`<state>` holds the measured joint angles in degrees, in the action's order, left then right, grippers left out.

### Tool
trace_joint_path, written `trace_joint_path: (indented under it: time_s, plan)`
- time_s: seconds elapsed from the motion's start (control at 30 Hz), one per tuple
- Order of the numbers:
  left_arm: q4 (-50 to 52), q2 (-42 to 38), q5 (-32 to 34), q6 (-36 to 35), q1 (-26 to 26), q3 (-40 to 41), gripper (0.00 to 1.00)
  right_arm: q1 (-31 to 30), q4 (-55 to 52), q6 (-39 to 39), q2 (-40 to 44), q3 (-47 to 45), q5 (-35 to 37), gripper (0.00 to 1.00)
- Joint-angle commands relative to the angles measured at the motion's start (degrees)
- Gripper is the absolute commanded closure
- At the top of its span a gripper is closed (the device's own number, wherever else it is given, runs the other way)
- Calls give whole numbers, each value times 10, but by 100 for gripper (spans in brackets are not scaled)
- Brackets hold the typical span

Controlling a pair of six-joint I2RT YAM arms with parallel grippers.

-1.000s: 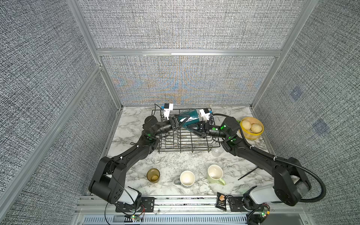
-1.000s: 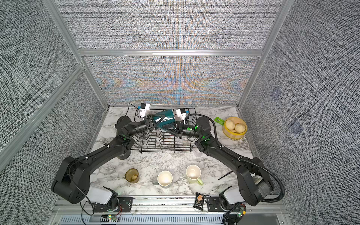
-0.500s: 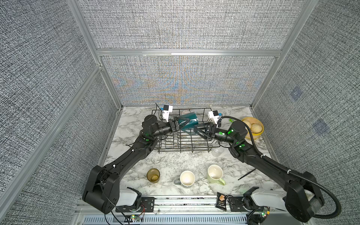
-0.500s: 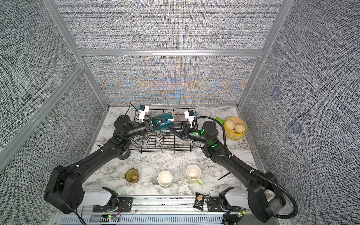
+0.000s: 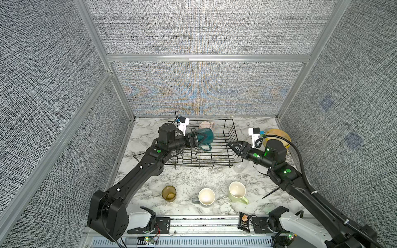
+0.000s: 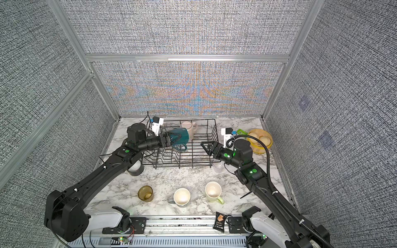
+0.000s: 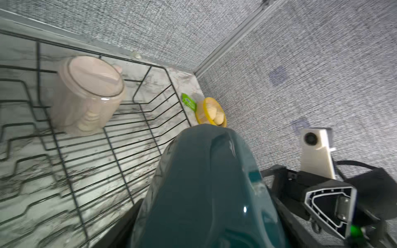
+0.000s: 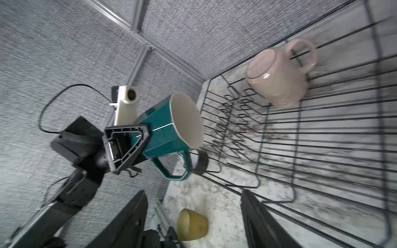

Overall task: Load cups into a dish rack
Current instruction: Place the cup on the dish rack.

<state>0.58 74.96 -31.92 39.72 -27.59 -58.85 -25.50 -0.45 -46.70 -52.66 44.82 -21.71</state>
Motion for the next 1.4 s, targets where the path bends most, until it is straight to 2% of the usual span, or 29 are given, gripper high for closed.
trace_joint_path:
  time_s: [0.0,0.13,0.27,0.37,0.67,0.87,1.07,1.37]
  plan:
    - [46,10,49,-47,-11,-19,51,5,-141,116,21,10,126,31]
    - [105,35,88,-100,-43,-56,51,13,-169,154,35,2,171,31]
    - [207,82,127,-160,-58,-128,52,21,-169,153,41,-7,173,31]
    - [290,117,189,-217,-77,-192,52,25,-163,153,38,-3,165,31]
    - [361,211,181,-413,-91,-300,52,33,-191,188,18,51,162,31]
    - [436,302,283,-512,-92,-393,52,35,-188,181,29,48,165,31]
    - [544,420,255,-569,-94,-529,52,38,-202,187,45,47,180,31]
    - [514,477,262,-634,-97,-552,49,42,-198,201,35,54,186,31]
